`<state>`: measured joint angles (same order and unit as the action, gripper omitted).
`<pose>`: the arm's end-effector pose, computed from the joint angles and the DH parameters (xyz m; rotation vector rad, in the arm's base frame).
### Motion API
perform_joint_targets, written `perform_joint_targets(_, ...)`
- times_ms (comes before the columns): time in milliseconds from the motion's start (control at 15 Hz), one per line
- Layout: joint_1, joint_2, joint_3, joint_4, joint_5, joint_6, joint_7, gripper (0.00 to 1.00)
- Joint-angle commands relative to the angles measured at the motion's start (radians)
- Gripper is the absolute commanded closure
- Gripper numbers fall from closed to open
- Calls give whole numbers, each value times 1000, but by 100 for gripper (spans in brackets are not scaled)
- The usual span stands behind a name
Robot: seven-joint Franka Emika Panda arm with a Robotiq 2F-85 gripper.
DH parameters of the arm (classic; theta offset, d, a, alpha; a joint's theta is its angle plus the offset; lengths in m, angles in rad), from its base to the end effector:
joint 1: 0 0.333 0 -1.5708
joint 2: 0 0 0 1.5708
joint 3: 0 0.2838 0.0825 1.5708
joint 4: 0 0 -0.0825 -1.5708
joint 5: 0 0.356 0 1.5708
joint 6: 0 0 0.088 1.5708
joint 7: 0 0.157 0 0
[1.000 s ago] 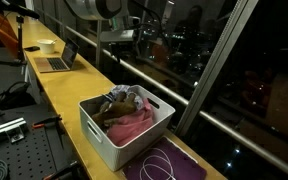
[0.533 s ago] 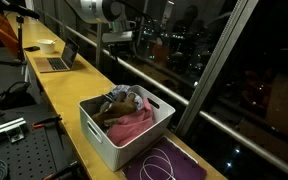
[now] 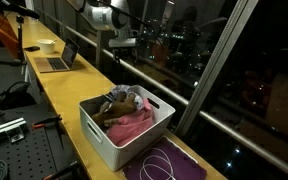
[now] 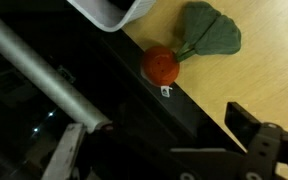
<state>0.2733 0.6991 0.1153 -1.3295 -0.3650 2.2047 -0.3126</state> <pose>0.6796 0.2329 0.2796 2.6324 1.2040 0.2764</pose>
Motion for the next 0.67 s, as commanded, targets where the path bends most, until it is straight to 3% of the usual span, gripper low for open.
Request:
perform_joint_targets(0,31,117,14,171,38,-100,-8,0)
perform_joint_targets(600,17,237,1,271,88,-126,-12,0)
